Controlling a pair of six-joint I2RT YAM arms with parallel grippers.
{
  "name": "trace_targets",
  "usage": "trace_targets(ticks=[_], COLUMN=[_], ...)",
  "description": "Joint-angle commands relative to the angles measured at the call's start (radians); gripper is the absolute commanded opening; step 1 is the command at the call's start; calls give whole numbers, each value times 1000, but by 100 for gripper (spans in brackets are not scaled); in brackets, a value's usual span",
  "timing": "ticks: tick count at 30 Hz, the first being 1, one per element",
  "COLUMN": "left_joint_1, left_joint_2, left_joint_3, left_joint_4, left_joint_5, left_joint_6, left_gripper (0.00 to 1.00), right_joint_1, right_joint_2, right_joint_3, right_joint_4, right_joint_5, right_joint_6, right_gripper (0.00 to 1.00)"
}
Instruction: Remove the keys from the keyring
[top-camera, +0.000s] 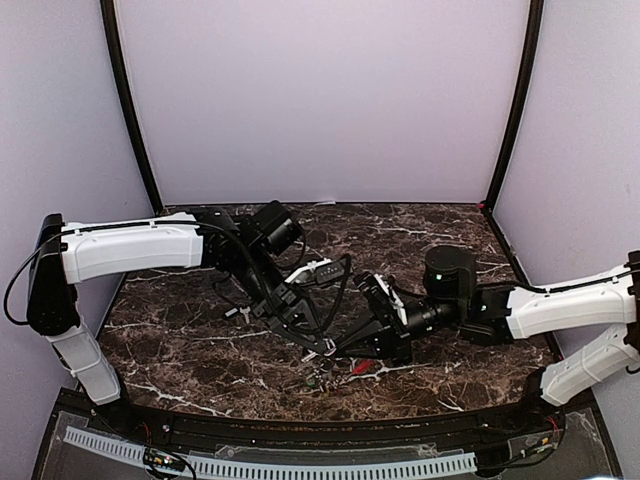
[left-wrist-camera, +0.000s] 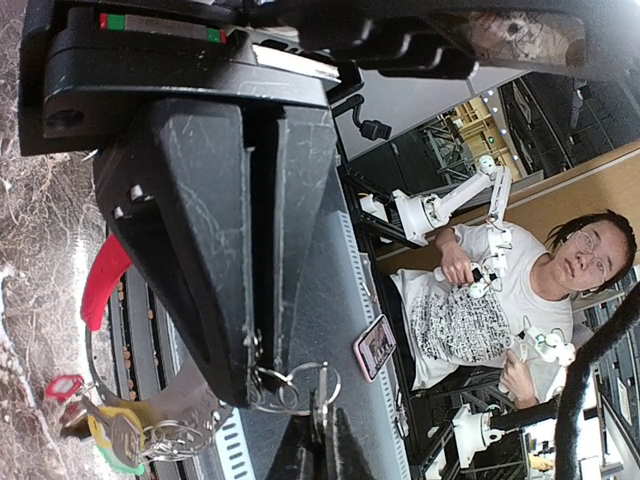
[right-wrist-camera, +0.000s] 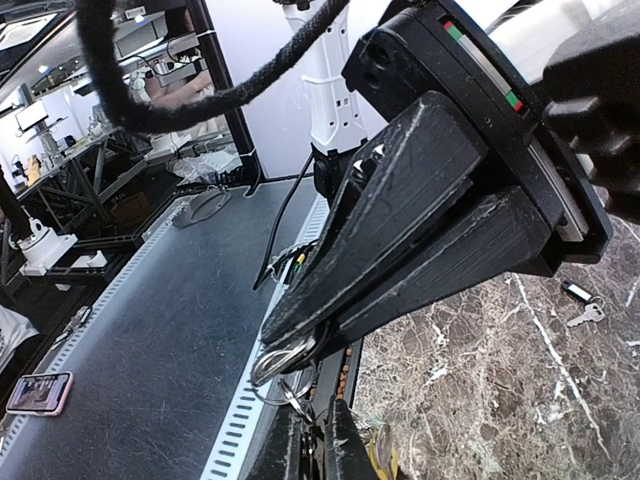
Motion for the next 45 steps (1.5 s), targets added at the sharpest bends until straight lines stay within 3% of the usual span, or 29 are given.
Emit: trace_targets(ticks=[1, 15, 31, 45], left_joint_1=[2, 25, 27, 27], left_joint_2=[-31, -85, -163, -178], left_joint_3=[33, -11, -84, -105], left_joint_4=[11, 82, 160, 175], left_joint_5=[10, -74, -219, -289], left_joint_6=[11, -22, -23, -13], left_gripper=[0, 0, 0, 0], right_joint_1=[6, 1, -22, -23], right_joint_2=[-40, -100, -107, -123], right_joint_3=[-34, -140, -158, -166], right_joint_4=[76, 289, 381, 393], right_joint_5=[31, 251, 283, 256], right_joint_6=[12, 215, 354, 361], right_gripper=[0, 0, 0, 0])
